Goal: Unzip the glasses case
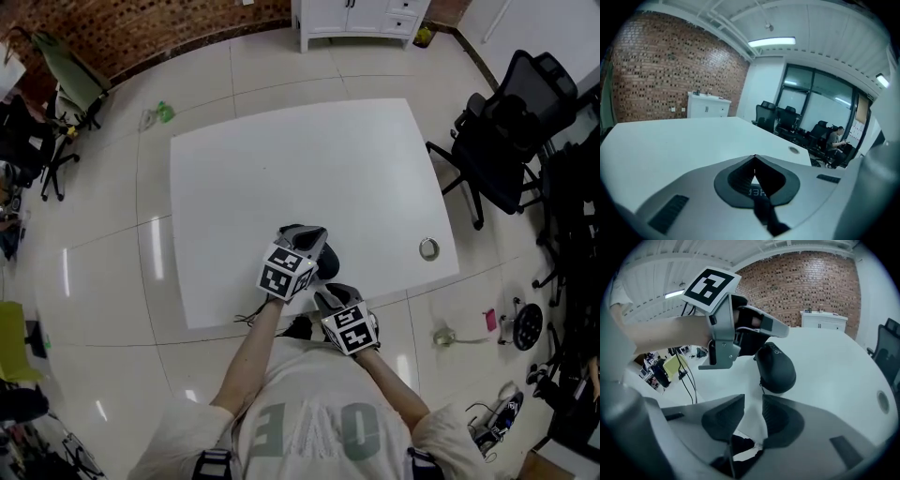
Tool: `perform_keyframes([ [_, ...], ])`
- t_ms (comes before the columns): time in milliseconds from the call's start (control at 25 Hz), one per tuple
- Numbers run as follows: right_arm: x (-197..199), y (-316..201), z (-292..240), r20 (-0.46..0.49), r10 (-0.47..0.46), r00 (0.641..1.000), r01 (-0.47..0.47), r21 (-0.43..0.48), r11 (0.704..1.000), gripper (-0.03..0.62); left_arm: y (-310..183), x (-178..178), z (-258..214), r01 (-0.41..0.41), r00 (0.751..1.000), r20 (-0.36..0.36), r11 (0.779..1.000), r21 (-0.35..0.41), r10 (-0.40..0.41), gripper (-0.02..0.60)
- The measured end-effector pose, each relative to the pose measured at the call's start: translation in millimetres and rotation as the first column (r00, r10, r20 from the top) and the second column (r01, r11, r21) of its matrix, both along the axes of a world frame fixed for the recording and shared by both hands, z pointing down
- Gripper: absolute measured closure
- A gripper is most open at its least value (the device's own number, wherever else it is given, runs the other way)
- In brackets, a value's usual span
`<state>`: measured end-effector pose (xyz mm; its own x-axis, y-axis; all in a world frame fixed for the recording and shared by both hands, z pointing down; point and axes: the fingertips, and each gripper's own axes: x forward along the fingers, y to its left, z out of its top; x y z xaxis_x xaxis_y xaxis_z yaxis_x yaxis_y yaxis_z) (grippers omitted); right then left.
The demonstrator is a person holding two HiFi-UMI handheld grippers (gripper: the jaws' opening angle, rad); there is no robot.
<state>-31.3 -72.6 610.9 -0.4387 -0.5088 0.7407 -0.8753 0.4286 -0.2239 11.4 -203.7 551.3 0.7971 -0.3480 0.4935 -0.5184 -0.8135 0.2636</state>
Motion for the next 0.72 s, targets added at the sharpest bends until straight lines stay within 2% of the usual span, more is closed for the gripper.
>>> perform_keyframes([
  [320,15,-18,10,-0.119,0.101,0.988,-0.099,0.022,0.995,0.503,4,8,7,-0.036,0.999,-0.009,0.998,-0.053,0.035,0.577],
  [400,20,-23,11,-0.127,0.146,0.981,-0.144,0.02,0.989,0.503,-2,6,6,0.029,0.998,-0.053,0.994,-0.108,-0.035,0.577],
  [440,24,-27,12,-0.128,0.178,0.976,-0.176,0.025,0.984,0.503,-8,3,5,0.081,0.991,-0.092,0.983,-0.164,-0.097,0.577],
  [520,34,-35,12,-0.13,0.247,0.96,-0.245,0.032,0.969,0.503,-19,-2,4,0.171,0.962,-0.155,0.939,-0.297,-0.224,0.577],
  [560,39,-39,13,-0.129,0.282,0.951,-0.281,0.03,0.959,0.503,-23,-3,3,0.192,0.951,-0.166,0.92,-0.343,-0.26,0.577],
  [600,43,-41,14,-0.125,0.317,0.94,-0.317,0.024,0.948,0.503,-24,-3,3,0.197,0.949,-0.163,0.911,-0.362,-0.27,0.577],
  [640,47,-43,16,-0.116,0.351,0.929,-0.351,0.015,0.936,0.503,-23,-2,3,0.194,0.953,-0.152,0.914,-0.356,-0.262,0.577],
  [720,51,-45,19,-0.091,0.391,0.916,-0.393,-0.009,0.919,0.505,-18,1,6,0.185,0.966,-0.12,0.934,-0.306,-0.23,0.577],
])
